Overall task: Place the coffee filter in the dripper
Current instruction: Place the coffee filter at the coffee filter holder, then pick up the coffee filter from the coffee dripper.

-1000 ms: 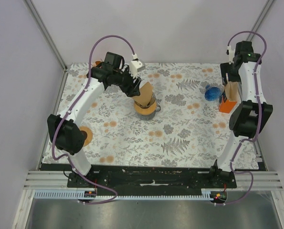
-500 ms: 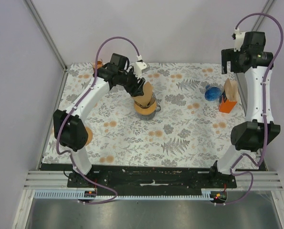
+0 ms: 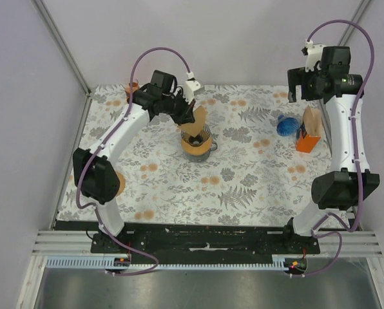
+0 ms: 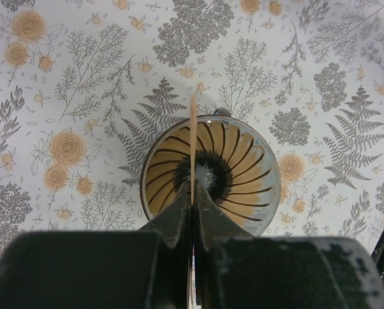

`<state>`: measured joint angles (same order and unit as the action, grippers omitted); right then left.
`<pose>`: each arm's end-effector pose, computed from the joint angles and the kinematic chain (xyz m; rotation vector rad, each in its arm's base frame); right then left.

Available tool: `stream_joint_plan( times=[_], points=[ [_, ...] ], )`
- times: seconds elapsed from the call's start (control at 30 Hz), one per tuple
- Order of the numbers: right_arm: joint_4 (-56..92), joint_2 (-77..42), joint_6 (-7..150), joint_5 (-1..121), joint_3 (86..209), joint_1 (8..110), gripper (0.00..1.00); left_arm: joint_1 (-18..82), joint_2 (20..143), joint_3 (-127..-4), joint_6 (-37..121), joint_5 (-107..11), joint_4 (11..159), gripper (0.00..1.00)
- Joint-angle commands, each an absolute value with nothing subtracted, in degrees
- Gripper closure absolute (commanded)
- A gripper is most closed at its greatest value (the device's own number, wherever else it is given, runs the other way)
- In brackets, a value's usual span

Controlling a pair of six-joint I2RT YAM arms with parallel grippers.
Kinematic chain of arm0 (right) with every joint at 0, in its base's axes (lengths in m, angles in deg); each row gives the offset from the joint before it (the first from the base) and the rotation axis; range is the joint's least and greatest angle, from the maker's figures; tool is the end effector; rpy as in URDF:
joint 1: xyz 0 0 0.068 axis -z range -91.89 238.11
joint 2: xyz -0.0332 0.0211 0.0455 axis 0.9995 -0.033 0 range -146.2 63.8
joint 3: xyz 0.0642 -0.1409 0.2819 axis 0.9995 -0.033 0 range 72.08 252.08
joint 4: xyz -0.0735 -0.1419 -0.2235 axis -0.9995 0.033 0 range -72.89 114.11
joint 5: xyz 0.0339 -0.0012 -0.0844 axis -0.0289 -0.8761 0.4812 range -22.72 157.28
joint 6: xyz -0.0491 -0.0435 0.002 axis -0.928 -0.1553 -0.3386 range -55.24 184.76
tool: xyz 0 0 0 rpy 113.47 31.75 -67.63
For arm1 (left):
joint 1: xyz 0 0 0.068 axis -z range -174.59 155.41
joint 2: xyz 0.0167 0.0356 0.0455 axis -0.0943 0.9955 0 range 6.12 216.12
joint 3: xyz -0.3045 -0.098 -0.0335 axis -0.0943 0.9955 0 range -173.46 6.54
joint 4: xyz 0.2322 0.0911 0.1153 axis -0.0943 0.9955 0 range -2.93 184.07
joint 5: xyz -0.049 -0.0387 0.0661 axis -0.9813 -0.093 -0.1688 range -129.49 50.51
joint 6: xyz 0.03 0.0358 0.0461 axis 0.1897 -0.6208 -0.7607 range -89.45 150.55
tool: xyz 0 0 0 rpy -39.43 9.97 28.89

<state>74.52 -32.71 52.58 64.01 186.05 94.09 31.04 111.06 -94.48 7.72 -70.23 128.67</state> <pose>0.3794 -0.0369 0.4801 -0.1529 2.2635 -0.1034 0.3912 -0.2170 0.3747 1.1808 1.9931 -0.6558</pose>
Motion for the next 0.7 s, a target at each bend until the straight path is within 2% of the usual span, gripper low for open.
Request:
stream_joint_plan(
  times=[0.0, 0.2, 0.37, 0.43, 0.53, 0.67],
  points=[
    [72.5, -29.1, 52.3, 59.6, 186.2, 92.2, 0.02, 31.1, 105.4, -98.5, 12.5, -73.7, 129.1, 0.98],
    [69.9, -26.0, 51.9, 51.5, 187.9, 88.5, 0.02, 31.1, 101.5, -102.4, 16.8, -73.8, 130.4, 0.98],
    [65.0, -18.6, 45.9, 48.7, 182.4, 78.4, 0.02, 31.2, 97.4, -106.9, 13.2, -73.5, 137.5, 0.98],
    [61.4, -14.4, 46.1, 43.6, 179.4, 76.5, 0.02, 31.1, 95.5, -108.2, 10.3, -72.7, 140.9, 0.98],
    [52.0, -7.3, 53.8, 34.6, 171.7, 75.9, 0.02, 31.3, 91.2, -108.4, 2.8, -72.0, 144.1, 0.98],
    [35.9, 0.8, 69.2, 29.8, 161.0, 75.5, 0.07, 32.0, 85.4, -107.0, -9.7, -67.3, 142.1, 0.98]
  ],
)
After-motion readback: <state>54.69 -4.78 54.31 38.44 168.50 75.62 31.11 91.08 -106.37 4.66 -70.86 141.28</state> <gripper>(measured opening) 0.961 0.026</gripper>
